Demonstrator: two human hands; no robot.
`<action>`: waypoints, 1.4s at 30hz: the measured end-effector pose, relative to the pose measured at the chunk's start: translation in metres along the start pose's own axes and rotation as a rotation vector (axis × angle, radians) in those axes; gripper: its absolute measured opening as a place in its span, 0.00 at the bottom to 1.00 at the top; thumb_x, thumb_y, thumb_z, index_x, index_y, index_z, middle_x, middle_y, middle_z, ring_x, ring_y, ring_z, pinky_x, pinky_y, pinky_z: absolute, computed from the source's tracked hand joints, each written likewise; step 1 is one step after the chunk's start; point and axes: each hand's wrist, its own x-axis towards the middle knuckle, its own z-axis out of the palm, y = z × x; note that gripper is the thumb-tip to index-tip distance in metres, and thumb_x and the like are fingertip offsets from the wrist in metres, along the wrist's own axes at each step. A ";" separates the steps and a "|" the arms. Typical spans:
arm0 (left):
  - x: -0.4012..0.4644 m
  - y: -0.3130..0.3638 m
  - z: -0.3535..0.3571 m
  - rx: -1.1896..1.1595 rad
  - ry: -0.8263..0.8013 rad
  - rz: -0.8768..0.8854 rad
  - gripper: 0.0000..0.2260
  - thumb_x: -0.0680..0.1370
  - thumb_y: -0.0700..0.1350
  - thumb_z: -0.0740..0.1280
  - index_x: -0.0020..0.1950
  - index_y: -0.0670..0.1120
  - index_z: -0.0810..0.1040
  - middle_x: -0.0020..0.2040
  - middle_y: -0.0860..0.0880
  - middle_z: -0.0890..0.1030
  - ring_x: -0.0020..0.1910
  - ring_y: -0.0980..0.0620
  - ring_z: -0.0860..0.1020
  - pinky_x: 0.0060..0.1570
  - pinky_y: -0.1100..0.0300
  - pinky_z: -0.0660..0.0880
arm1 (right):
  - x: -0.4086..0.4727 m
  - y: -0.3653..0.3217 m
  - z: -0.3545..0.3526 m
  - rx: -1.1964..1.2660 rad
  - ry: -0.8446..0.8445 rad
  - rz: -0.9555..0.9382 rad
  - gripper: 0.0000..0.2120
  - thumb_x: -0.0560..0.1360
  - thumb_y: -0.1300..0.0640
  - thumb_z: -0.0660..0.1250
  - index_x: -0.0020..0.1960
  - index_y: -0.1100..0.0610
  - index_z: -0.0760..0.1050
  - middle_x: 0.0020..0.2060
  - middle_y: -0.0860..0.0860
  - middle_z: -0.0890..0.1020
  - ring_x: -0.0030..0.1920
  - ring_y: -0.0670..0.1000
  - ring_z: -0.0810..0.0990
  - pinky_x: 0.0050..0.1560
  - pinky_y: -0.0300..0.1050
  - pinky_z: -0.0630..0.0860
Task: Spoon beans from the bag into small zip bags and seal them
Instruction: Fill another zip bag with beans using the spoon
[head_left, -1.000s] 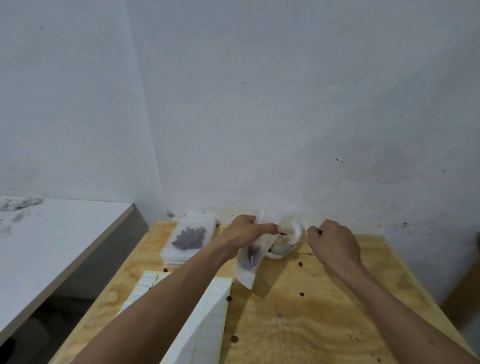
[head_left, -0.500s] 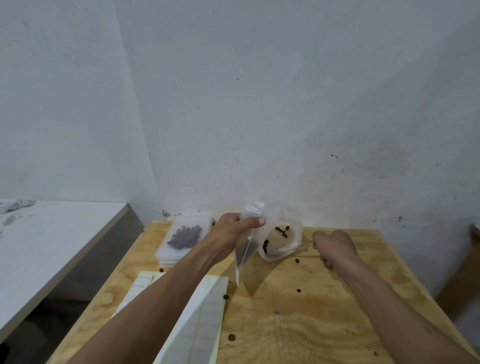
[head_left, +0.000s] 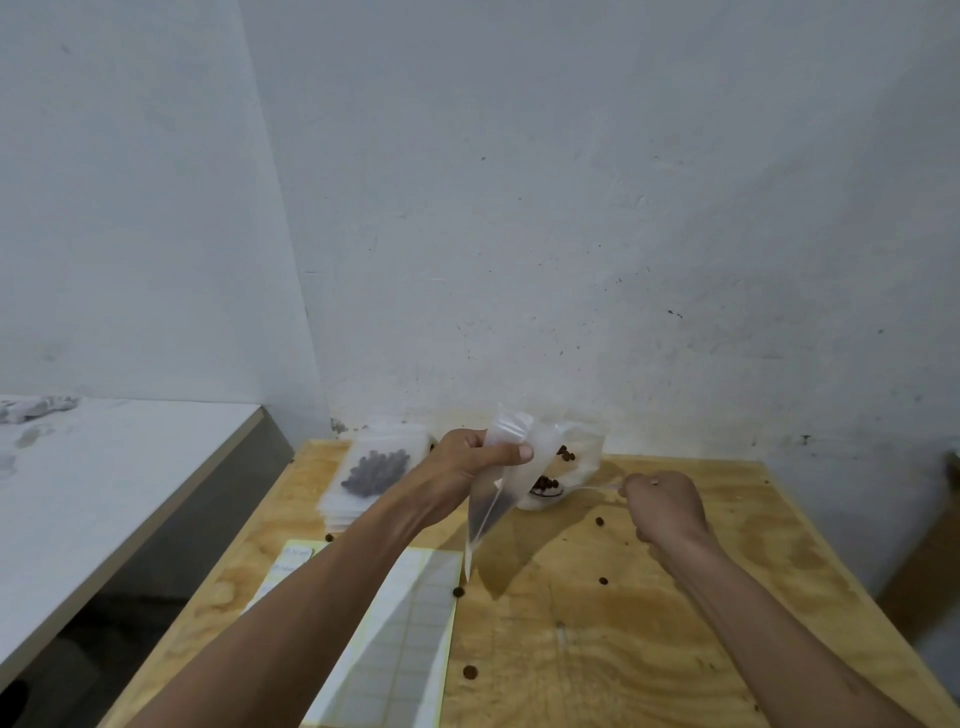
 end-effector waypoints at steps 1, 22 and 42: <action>0.000 0.001 -0.001 0.024 0.010 0.001 0.07 0.77 0.44 0.73 0.49 0.41 0.85 0.41 0.50 0.86 0.39 0.54 0.83 0.39 0.66 0.76 | -0.001 0.000 -0.001 0.005 -0.011 -0.007 0.09 0.79 0.60 0.61 0.42 0.59 0.76 0.31 0.54 0.70 0.30 0.52 0.66 0.32 0.43 0.60; 0.006 0.003 -0.004 0.390 0.037 0.019 0.20 0.66 0.60 0.78 0.56 0.57 0.84 0.52 0.56 0.86 0.56 0.54 0.82 0.63 0.49 0.77 | -0.006 -0.093 -0.070 0.026 0.081 -0.277 0.10 0.74 0.58 0.66 0.35 0.60 0.77 0.28 0.53 0.74 0.31 0.55 0.71 0.36 0.48 0.68; 0.034 0.030 0.003 0.327 0.041 -0.189 0.33 0.60 0.63 0.80 0.59 0.46 0.83 0.58 0.48 0.85 0.58 0.47 0.82 0.66 0.48 0.76 | 0.004 -0.061 -0.026 -0.336 0.152 -0.335 0.18 0.79 0.55 0.62 0.32 0.58 0.66 0.26 0.52 0.68 0.26 0.54 0.67 0.29 0.43 0.61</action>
